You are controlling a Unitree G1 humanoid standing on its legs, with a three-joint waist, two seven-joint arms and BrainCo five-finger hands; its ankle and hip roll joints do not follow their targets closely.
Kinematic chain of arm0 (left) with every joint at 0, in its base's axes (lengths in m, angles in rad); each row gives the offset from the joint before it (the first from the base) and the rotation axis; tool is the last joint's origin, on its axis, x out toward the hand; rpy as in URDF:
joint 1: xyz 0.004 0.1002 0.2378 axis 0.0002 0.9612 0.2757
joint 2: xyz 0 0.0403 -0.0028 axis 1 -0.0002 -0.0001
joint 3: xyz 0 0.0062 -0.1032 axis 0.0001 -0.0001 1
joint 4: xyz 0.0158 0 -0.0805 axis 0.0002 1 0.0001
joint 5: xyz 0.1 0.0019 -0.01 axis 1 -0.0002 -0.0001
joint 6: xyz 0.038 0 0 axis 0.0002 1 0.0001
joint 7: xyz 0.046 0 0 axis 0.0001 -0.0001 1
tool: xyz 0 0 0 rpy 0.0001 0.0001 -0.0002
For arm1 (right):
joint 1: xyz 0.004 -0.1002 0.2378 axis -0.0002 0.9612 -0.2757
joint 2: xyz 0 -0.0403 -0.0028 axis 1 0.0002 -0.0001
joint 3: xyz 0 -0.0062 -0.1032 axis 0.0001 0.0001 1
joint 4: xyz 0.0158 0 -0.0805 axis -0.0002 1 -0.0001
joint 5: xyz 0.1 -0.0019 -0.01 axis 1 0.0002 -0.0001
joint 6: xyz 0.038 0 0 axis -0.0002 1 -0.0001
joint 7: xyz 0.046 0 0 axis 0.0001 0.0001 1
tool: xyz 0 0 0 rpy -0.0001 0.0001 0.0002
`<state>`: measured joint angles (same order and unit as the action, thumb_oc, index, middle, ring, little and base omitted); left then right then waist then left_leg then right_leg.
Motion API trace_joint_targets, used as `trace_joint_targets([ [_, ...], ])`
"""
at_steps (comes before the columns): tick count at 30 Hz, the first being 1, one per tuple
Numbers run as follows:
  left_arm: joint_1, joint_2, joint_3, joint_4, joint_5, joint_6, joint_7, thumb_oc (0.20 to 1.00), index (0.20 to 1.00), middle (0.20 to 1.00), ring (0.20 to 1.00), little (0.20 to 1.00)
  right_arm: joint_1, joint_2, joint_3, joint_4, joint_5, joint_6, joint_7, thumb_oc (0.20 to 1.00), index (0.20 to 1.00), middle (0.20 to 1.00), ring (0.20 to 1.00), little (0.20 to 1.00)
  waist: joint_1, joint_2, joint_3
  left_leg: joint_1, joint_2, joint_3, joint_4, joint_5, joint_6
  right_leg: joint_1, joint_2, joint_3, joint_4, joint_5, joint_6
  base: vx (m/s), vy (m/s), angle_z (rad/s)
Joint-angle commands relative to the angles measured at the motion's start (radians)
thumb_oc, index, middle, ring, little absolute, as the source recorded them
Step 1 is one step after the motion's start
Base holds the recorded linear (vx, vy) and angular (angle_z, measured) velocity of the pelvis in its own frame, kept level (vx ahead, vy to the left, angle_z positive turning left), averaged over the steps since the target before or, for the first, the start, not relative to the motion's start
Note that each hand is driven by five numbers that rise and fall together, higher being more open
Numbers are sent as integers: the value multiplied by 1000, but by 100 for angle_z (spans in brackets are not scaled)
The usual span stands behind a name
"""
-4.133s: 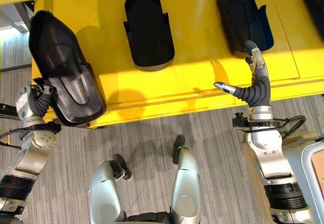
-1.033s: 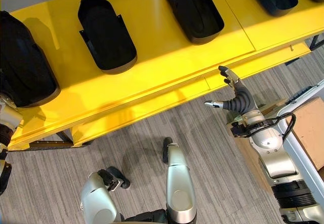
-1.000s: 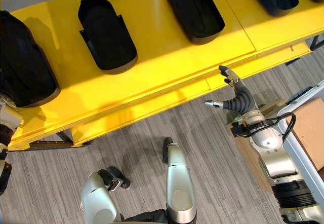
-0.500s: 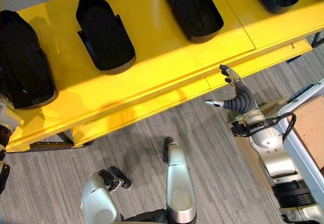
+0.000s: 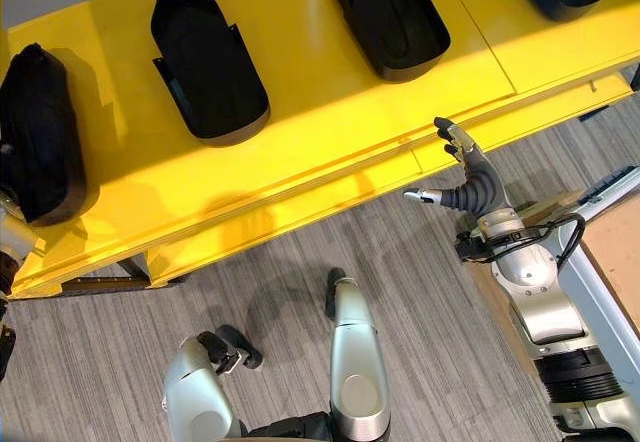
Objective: Move parts from the plastic box to the shelf.
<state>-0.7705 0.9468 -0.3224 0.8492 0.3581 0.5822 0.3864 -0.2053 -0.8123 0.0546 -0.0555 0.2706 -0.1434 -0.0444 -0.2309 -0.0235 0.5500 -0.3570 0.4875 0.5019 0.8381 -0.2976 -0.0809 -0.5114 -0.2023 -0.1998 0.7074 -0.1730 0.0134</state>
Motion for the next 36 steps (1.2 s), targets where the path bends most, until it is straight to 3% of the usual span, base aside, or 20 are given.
trace_joint_targets([
  [1, 43, 30, 41, -38, -95, 103, 33, 1000, 1000, 1000, 1000, 1000, -43, -19, -26, -24, 16, -20, -21, 1000, 1000, 1000, 1000, 1000, -4, -30, -30, -127, -83, 32, 0, 178, 48, 107, 16, -29, 16, -64, 6, 30, -18, 1],
  [4, 72, 37, 54, 13, -184, 58, 50, 1000, 1000, 1000, 1000, 1000, -54, -22, 0, 14, 15, -53, -28, 1000, 1000, 1000, 1000, 1000, -3, -29, -30, -117, -76, 39, 2, 192, 46, 115, 9, -43, 19, -61, 8, 18, -9, 4],
  [6, 63, 44, 59, 85, -212, -1, 90, 1000, 1000, 1000, 1000, 1000, -67, -30, 6, 6, 24, -42, -27, 1000, 1000, 1000, 1000, 1000, -9, -29, -30, -114, -72, 41, 1, 201, 43, 114, 9, -43, 20, -65, 3, 0, 0, 0],
  [11, 21, 36, 51, 119, -210, -15, 188, 1000, 1000, 1000, 1000, 1000, -63, -29, 14, -15, 28, -30, -35, 1000, 1000, 1000, 1000, 1000, -19, -35, -30, -110, -65, 48, -5, 212, 35, 118, 12, -39, 19, -71, -2, 0, 0, 0],
  [18, 30, 15, 88, 48, -206, 30, 248, 1000, 1000, 1000, 1000, 1000, -6, -5, -12, -38, 14, -39, -31, 1000, 1000, 1000, 1000, 1000, -8, -40, -40, -98, -67, 41, -36, 221, 31, 134, 11, -48, 8, -70, 0, 14, -39, 1],
  [21, 99, -22, 159, -12, -296, -6, 314, 1000, 1000, 1000, 1000, 1000, 30, 21, -25, -53, -8, -24, -37, 1000, 1000, 1000, 1000, 1000, 11, -37, -55, -78, -71, 21, -78, 244, 22, 163, 7, -62, -7, -69, 0, 59, -85, 13],
  [25, 134, -35, 194, -27, -334, -43, 322, 1000, 1000, 1000, 1000, 1000, 35, 25, -27, -59, -7, -4, -37, 1000, 1000, 1000, 1000, 1000, 15, -33, -64, -65, -67, 12, -90, 263, 13, 179, 9, -68, -11, -72, -4, 46, -40, 10],
  [36, 207, -89, 245, -95, -340, -139, 371, 1000, 1000, 1000, 1000, 1000, 89, 54, -30, -44, -31, -14, -42, 1000, 1000, 1000, 1000, 1000, 23, -28, -89, -42, -58, 6, -95, 277, 6, 213, 12, -75, -1, -80, -13, 47, -29, 3],
])
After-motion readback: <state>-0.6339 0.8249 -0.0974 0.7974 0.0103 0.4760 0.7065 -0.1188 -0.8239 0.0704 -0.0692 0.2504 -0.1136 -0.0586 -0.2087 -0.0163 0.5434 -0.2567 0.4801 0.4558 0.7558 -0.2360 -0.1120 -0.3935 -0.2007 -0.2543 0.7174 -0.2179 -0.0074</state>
